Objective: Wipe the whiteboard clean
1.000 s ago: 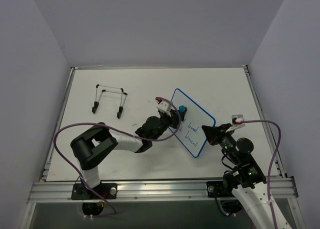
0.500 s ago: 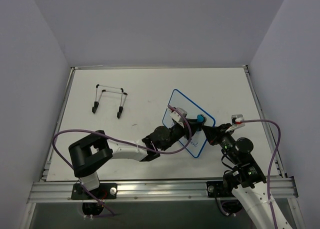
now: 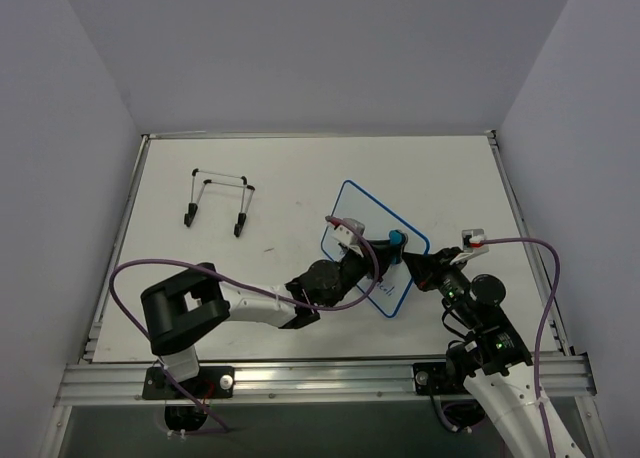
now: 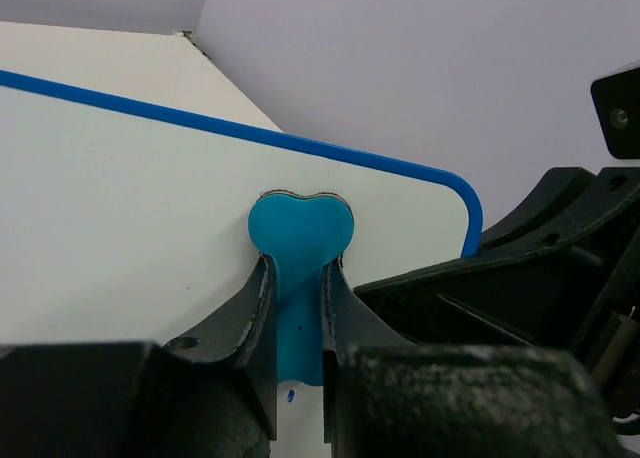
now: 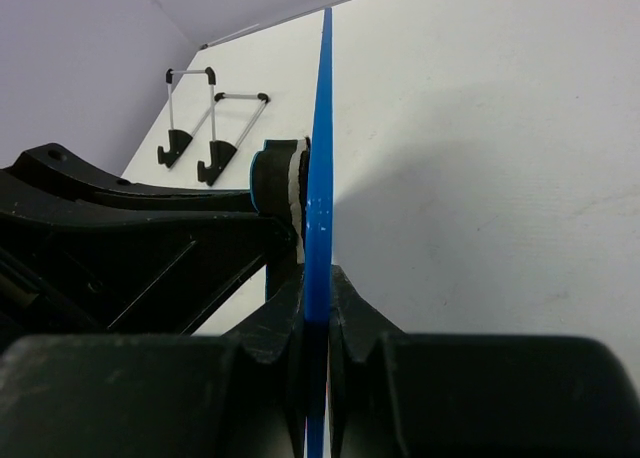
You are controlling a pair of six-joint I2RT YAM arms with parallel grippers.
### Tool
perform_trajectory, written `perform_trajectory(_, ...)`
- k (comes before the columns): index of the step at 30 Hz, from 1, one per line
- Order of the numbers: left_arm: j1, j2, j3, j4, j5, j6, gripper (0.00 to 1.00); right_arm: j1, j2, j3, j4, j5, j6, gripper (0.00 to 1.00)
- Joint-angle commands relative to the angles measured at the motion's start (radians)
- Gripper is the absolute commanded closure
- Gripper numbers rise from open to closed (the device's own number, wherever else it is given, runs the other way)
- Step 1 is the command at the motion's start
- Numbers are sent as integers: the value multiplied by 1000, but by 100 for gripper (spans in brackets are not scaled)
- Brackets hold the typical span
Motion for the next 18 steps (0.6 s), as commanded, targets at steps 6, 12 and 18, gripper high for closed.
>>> perform_trajectory(6,47,105,-75,-62,-23,-67,98,32,-33,95,202,-206,59,100)
perform_trajectory(12,49,119,-85,-72,-38,-69,98,33,-33,96,201,-203,58,100)
perform_trajectory(18,15,128,-99,1,-14,-73,98,32,-28,89,211,-198,62,100)
